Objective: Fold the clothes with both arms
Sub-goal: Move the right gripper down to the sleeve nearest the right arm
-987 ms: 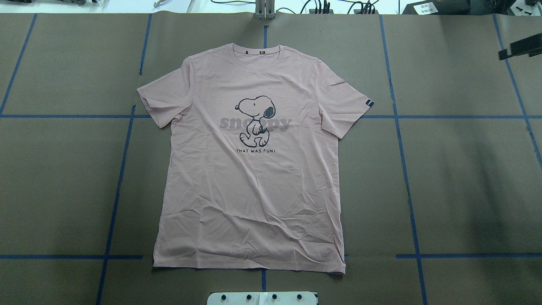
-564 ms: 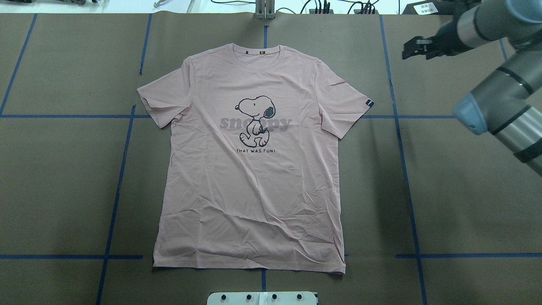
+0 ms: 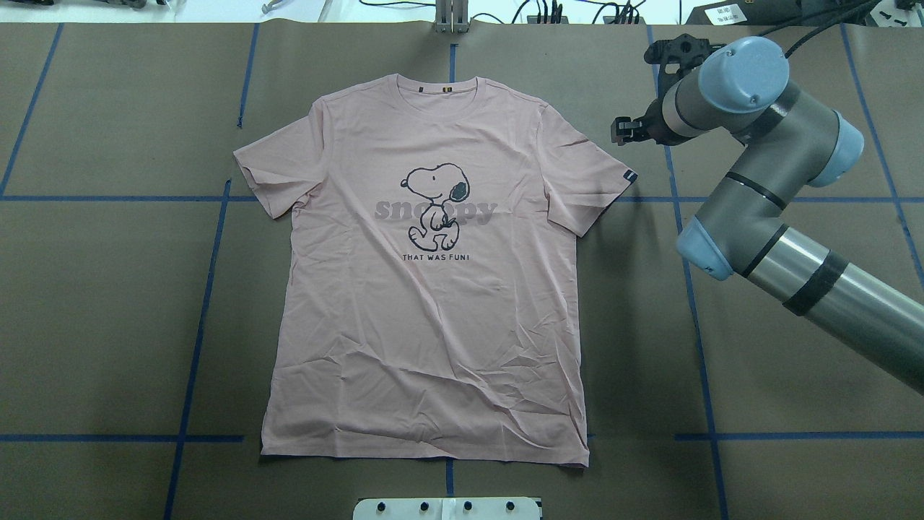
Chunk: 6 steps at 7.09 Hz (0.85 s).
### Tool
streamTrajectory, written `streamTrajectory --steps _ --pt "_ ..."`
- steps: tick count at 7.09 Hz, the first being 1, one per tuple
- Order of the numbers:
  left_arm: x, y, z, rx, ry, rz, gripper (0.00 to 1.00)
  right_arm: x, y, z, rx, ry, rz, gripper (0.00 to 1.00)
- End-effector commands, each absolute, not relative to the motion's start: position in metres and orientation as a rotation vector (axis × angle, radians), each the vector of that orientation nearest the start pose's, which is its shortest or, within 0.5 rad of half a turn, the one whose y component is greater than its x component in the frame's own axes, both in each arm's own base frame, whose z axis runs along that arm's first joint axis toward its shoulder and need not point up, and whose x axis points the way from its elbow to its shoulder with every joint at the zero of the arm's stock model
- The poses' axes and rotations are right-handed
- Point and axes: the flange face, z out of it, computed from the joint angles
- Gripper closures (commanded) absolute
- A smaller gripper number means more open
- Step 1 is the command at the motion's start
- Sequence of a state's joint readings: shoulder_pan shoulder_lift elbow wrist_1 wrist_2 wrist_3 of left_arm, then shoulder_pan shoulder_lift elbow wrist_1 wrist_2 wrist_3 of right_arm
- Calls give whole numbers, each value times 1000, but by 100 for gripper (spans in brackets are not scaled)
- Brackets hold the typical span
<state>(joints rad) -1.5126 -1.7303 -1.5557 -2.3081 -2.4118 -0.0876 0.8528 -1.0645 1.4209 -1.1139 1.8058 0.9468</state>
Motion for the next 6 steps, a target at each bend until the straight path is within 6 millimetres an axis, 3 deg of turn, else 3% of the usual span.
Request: streamTrajectory --steps 1,3,6 --pt "-26 -573 490 769 843 346 0 -411 -600 407 362 -725 142 36" --pt "-27 -572 491 769 841 343 0 -430 -587 410 369 -706 142 37" --pt "-26 -572 491 769 841 346 0 -433 -583 417 353 -704 160 41"
